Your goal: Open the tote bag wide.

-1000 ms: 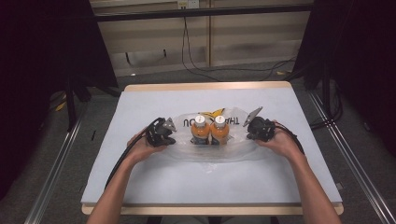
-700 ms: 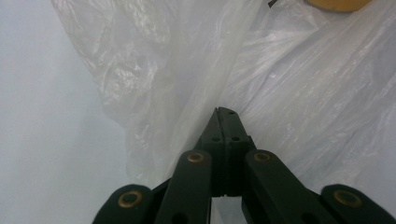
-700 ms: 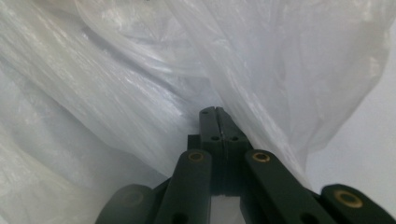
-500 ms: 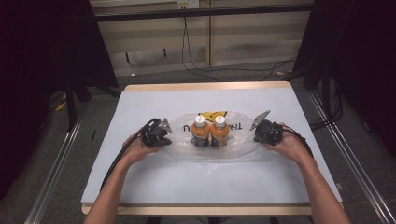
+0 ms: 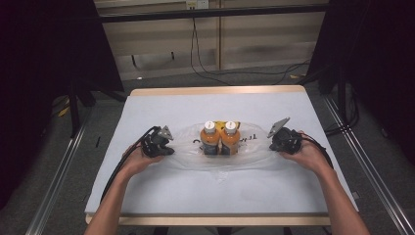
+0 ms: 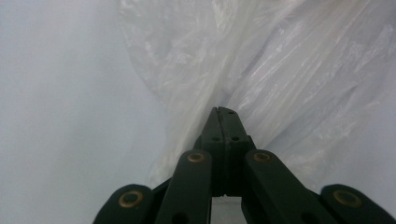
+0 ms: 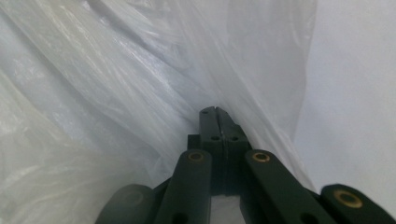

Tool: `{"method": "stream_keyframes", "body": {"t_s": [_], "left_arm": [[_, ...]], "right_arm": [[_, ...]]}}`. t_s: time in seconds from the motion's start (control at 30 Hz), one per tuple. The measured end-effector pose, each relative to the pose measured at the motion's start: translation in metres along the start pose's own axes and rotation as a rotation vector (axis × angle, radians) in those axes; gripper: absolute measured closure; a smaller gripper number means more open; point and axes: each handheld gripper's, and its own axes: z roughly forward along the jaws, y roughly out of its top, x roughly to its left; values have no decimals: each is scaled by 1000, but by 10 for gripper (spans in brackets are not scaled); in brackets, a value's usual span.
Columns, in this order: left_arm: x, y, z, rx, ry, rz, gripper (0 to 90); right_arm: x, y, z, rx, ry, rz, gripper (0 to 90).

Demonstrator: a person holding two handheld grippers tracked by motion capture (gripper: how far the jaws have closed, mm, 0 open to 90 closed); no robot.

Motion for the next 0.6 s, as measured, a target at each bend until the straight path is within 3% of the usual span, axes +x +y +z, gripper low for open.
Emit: {"method": "stream_keyframes", "body": {"t_s": [0.2,0.3,0.33,0.37,0.6], "left_arm": [[-1,-8,-4,-9,-1,-27,900],[-2,-11,-6,-6,2,-20,900],[-3,-12,-6,-19,0,-43,900],[-3,-13,-8,-4,-1,-25,900],[-3,-23,-13,-17,0,-45,900]], "right_arm": [[-1,-6,-2,-6,-4,15,900],[0,-8,-3,-8,-8,12,900],[0,-8,-3,-13,-6,15,900],[0,-9,-4,-11,-6,18,900],[1,-12,-6,-15,-11,27,900]]}}
